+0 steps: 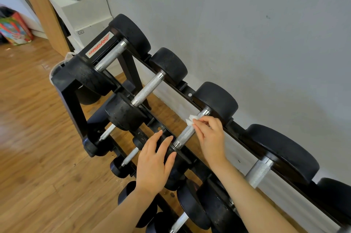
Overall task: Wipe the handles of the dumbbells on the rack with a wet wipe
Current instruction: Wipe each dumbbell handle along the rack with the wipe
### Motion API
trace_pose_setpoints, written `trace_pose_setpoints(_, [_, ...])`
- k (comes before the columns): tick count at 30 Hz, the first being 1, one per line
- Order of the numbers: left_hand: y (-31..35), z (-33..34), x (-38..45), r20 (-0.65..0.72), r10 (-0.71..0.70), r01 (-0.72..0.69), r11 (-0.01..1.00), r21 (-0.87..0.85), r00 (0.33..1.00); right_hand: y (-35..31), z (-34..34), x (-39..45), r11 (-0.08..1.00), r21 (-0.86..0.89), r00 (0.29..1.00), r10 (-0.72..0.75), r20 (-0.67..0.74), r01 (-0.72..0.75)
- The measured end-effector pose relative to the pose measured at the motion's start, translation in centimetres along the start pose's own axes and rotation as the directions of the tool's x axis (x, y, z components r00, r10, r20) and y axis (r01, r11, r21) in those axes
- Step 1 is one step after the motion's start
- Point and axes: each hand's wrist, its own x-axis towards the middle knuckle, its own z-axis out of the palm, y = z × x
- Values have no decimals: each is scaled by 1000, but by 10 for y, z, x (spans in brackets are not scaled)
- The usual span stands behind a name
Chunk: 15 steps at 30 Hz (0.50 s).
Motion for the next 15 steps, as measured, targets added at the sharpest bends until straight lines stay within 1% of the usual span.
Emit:
trace_pose_setpoints(4, [0,1,0,4,0,0,1000,0,1000,5,-4,5,999,23,1000,-30,4,30])
trace_pose_setpoints(8, [0,2,0,-5,0,0,1000,12,1000,6,-4,2,998,1,998,-66,-11,66])
trace_pose_setpoints(12, [1,0,0,5,-9,9,1000,7,1000,0,1,-13,984,12,982,-180,53,179])
trace_pose_setpoints(13, [1,0,0,7,-11,10,1000,10,1000,2,1,-12,984,24,983,-177,52,176])
trace_pose_setpoints(15, [1,0,0,7,-13,13,1000,15,1000,5,0,-8,994,66,996,-90,3,89])
